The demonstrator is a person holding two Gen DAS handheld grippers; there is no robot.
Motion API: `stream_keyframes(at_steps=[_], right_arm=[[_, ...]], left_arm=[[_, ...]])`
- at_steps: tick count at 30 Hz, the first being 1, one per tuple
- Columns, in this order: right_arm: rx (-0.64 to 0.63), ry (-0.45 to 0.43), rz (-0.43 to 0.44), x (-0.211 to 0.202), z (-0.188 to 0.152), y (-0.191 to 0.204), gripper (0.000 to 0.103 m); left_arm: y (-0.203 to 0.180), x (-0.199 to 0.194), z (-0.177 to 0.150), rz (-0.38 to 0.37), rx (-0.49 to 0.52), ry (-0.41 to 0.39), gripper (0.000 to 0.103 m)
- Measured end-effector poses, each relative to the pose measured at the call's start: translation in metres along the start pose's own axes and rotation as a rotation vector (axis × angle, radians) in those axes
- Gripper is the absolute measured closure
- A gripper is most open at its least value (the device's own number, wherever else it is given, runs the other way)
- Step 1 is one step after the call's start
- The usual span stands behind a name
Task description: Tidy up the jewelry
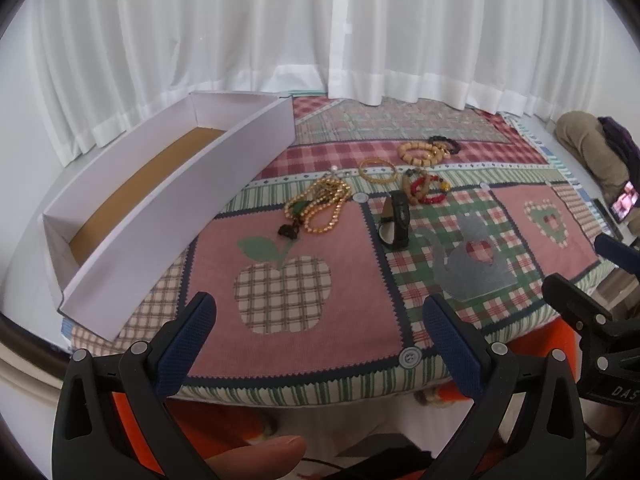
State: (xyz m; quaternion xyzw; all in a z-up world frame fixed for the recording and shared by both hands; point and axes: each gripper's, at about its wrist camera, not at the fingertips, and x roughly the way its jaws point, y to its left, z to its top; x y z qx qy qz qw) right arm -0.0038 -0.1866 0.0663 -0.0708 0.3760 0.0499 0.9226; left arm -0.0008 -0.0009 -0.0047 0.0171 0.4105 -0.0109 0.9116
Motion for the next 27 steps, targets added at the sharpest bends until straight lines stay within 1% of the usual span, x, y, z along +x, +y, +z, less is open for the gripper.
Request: stream_keyframes(at_steps=[10, 14, 27], right_arm=[[-0.002, 0.001, -0.002, 0.0007, -0.0003, 0.0014, 0.0], [-0.002, 0.002, -0.002, 0.0016, -0.0008, 0.0014, 0.0], [-0.008, 0.001, -0.003, 0.0016, -0.0003, 0.0017, 0.0]], left_arm=[[-0.0064, -0.003, 0.0031, -0.042, 0.021, -0.009, 0.0], [-0.0054, -0.0024, 0.0032, -0.051, 0.018, 0.003, 0.0], [-0.0044, -0.0039, 0.0044, -0.026, 0.016, -0.004, 0.0]])
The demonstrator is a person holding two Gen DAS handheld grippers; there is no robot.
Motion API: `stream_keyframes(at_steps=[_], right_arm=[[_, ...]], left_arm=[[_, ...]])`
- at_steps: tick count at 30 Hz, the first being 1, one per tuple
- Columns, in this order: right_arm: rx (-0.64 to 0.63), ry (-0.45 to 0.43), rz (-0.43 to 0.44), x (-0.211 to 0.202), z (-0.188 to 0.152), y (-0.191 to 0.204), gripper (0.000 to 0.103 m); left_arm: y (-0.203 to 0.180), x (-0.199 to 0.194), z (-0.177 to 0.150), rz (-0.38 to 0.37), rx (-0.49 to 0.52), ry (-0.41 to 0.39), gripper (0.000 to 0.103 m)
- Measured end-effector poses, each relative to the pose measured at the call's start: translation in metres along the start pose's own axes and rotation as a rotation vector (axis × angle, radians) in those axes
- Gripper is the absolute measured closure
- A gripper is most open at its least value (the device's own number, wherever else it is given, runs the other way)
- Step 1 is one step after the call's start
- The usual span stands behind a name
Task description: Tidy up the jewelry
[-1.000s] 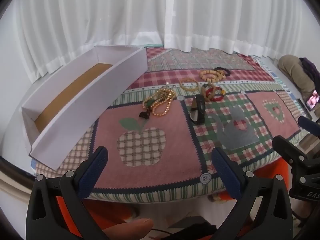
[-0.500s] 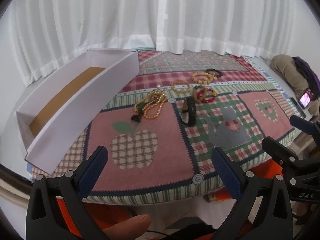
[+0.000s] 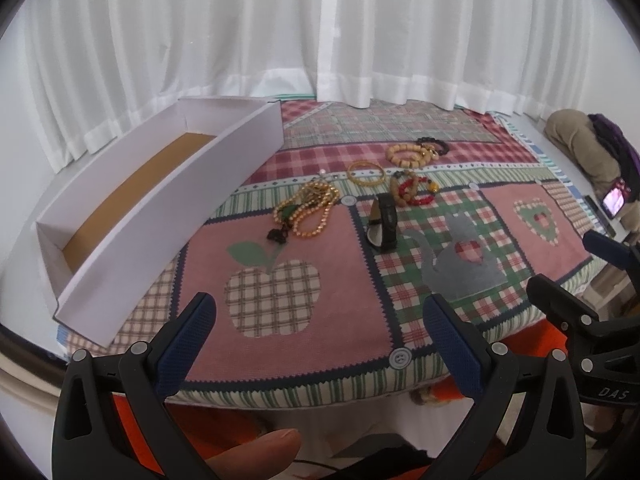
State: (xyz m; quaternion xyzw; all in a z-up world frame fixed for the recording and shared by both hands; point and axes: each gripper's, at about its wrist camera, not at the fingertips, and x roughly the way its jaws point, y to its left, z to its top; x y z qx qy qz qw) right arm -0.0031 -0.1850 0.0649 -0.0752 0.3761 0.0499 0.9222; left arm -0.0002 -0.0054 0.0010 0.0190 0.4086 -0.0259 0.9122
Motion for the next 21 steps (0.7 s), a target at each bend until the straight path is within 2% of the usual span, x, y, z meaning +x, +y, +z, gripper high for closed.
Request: stream_keyframes(at_steps=[21], right_arm=[[-0.01, 0.015, 0.003, 0.0043, -0.0019, 0.0016, 0.0]], left_arm=[[0.0035, 0.0048, 0.0013, 0.005, -0.01, 0.017, 0.0]])
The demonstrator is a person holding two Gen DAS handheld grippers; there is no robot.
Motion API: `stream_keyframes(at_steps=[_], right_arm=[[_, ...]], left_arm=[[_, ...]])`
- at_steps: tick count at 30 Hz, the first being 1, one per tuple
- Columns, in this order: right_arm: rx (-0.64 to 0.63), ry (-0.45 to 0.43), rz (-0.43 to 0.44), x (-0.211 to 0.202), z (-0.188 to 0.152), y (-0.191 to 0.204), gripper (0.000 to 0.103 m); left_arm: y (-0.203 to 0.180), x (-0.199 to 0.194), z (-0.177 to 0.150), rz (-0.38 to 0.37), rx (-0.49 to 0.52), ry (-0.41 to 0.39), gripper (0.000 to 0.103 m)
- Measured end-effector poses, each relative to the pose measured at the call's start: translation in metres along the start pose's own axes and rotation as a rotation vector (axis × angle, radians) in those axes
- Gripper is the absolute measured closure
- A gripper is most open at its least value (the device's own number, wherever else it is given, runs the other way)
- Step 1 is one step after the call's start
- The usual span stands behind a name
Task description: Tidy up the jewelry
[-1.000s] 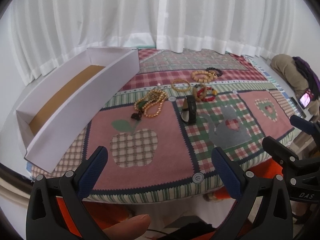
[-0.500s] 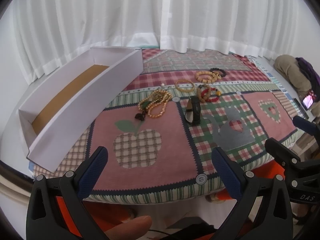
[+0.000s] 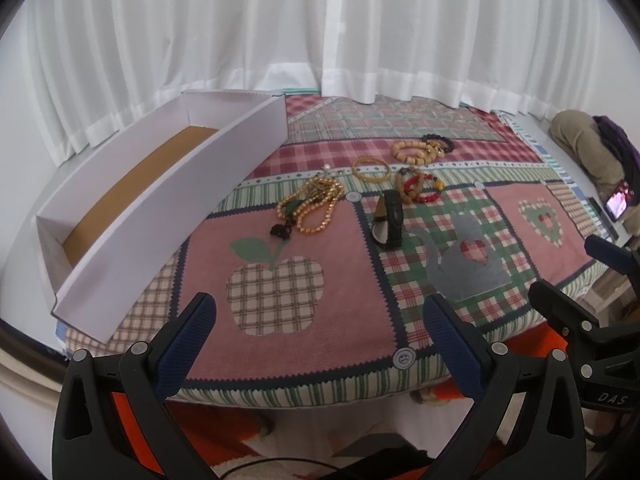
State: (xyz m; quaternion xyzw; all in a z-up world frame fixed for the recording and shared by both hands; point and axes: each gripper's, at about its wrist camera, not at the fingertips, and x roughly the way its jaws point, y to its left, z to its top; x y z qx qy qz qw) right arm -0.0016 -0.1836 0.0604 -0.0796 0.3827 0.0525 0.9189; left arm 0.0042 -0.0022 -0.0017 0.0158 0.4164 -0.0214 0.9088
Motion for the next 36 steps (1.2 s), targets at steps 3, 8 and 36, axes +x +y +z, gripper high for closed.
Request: stream_keyframes(at_steps=[3, 8, 36], right_arm=[[-0.001, 0.0, 0.0, 0.0003, 0.0001, 0.0001, 0.0], [0.0, 0.003, -0.001, 0.0005, -0.0002, -0.0002, 0.0], [-0.003, 0.015, 0.0, 0.0023, -0.0001, 0.0013, 0.0]], left_arm=[[0.0002, 0.0, -0.0001, -0.001, -0.001, 0.0, 0.0], [0.0002, 0.0, 0.0001, -0.001, 0.0, -0.001, 0.0], [-0.0028, 0.0037, -0.0028, 0.0, -0.001, 0.021, 0.0]])
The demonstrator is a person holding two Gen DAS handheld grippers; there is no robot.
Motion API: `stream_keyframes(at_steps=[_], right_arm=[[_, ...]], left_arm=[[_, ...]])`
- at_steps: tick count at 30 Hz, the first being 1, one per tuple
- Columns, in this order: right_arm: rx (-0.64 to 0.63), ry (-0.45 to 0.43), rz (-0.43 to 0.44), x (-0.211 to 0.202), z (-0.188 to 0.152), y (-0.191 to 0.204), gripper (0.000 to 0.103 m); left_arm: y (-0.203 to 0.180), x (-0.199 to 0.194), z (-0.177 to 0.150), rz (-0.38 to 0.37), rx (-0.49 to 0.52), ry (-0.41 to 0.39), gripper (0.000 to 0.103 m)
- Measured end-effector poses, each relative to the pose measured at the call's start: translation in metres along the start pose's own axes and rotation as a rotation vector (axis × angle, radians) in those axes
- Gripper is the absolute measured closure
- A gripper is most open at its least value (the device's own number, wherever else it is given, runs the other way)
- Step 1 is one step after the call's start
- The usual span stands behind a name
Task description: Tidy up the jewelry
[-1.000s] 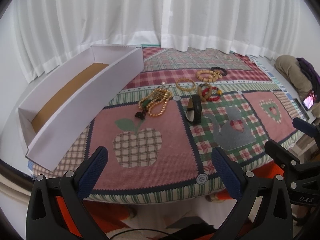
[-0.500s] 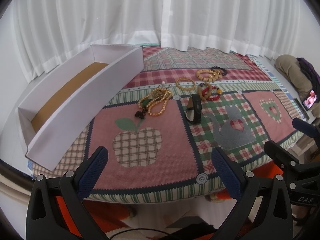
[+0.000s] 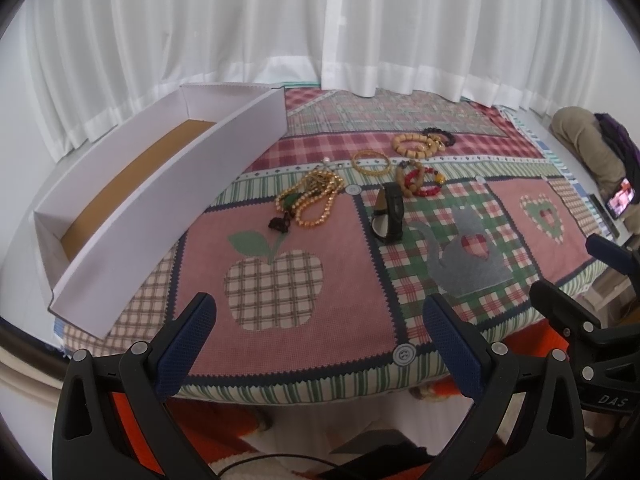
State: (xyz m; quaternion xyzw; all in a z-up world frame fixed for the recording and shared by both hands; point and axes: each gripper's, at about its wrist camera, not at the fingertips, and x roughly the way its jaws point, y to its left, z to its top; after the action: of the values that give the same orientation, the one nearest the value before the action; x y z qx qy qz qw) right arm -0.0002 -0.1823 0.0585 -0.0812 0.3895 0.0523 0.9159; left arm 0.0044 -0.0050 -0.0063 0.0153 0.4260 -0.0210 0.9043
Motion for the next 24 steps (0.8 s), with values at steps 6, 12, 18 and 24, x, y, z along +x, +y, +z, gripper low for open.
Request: stream_keyframes(at_steps=[6, 12, 18, 24], right_arm=[[-0.002, 0.002, 0.0, 0.0008, 0.0003, 0.0004, 0.0], [-0.001, 0.002, -0.001, 0.0008, 0.0003, 0.0007, 0.0], [-0.003, 0.005, 0.001, 0.0009, 0.0003, 0.0011, 0.0], [0.001, 0.005, 0.001, 0.0011, 0.0005, 0.0011, 0.0]], left_arm=[[0.0002, 0.0002, 0.0002, 0.0, -0.002, 0.001, 0.0], [0.0003, 0.0001, 0.0003, 0.0, -0.002, 0.0, 0.0], [0.0001, 0.0001, 0.0001, -0.001, -0.002, 0.001, 0.0], [0.0009, 0.0014, -0.0005, -0.004, -0.008, 0.009, 0.0]])
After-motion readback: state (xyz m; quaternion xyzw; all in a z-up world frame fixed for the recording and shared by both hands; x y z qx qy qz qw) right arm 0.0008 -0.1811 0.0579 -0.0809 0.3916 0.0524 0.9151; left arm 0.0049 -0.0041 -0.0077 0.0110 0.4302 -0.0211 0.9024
